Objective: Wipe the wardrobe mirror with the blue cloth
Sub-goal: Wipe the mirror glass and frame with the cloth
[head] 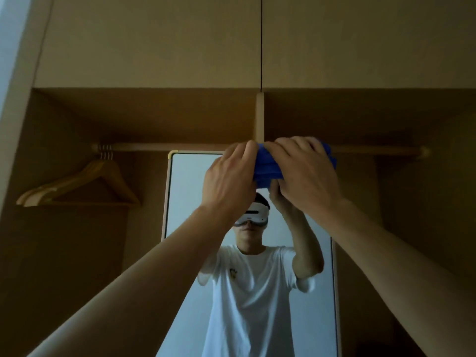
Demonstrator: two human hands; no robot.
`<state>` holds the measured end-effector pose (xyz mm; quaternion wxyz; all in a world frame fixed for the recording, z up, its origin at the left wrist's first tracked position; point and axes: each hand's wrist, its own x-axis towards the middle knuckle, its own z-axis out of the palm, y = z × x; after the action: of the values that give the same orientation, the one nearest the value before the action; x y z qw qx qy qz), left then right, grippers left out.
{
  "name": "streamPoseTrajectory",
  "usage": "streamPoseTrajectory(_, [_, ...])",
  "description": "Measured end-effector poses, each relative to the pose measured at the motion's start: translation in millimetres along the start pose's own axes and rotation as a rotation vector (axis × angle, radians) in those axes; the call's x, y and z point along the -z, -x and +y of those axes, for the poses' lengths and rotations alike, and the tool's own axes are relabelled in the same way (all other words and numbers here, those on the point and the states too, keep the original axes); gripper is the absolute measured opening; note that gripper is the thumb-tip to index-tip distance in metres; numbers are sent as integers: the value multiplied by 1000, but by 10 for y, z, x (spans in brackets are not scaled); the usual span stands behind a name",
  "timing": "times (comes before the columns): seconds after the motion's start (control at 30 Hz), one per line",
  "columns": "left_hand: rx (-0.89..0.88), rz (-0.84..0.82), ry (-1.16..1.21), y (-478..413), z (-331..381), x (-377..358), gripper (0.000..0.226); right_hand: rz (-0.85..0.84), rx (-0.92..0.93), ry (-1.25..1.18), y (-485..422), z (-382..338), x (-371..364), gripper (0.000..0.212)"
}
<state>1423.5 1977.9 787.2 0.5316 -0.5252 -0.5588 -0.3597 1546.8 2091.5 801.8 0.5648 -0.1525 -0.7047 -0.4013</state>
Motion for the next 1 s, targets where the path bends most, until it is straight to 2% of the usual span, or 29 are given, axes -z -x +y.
streamPoseTrajectory(0.2, [7,-50,-9,-75,-13,-165,59,-81,-23,-107,-3,93,-87,55])
streamPoseTrajectory(0.4, [14,-14,23,-59,-30,-265,57,-113,-81,-214,5,104,-126,59])
streamPoseTrajectory(0.7, [39,-6,54,13,-11,-284,58,-176,-137,-228,65,44,-99,62])
streamPoseTrajectory(1.0, [68,-18,123,583,139,-351,55,-184,-139,-293,606,-139,-117,60])
